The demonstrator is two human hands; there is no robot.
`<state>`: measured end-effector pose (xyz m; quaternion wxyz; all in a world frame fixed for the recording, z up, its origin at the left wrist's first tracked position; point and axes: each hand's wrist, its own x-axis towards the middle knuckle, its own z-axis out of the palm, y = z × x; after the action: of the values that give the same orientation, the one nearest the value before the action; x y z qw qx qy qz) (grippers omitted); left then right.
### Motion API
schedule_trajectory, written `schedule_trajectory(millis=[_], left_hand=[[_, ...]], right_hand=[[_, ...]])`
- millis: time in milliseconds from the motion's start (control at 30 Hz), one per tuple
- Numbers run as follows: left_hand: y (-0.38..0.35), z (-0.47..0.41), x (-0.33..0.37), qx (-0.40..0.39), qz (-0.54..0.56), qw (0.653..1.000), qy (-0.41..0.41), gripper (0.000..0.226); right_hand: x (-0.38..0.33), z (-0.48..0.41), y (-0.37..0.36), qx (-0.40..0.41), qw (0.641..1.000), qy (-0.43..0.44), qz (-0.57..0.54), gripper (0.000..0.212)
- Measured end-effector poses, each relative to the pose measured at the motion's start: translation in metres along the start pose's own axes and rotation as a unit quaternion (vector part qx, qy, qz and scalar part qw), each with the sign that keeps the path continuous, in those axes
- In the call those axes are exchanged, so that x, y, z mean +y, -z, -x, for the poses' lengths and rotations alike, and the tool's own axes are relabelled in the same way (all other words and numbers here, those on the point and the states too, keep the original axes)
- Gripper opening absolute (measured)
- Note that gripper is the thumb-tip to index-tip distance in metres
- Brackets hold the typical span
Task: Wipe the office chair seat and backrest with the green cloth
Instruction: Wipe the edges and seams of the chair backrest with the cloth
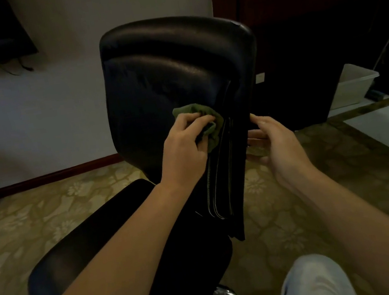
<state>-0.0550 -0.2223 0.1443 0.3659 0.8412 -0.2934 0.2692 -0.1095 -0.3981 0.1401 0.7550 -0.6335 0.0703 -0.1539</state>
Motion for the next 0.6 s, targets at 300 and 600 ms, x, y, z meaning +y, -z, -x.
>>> schedule_trajectory(millis=[300,600], left_hand=[[0.006,0.04,-0.038,-0.087,-0.033,0.996,0.008,0.037],[0.022,-0.003,-0.013,-0.008,-0.005,1.0,-0.027,0.033]], right_hand=[[-0.006,0.005,0.001,0.002,0.996,-0.046,-0.071,0.032],[-0.007,0.01,0.005,-0.002,0.992,-0.079,-0.097,0.048]])
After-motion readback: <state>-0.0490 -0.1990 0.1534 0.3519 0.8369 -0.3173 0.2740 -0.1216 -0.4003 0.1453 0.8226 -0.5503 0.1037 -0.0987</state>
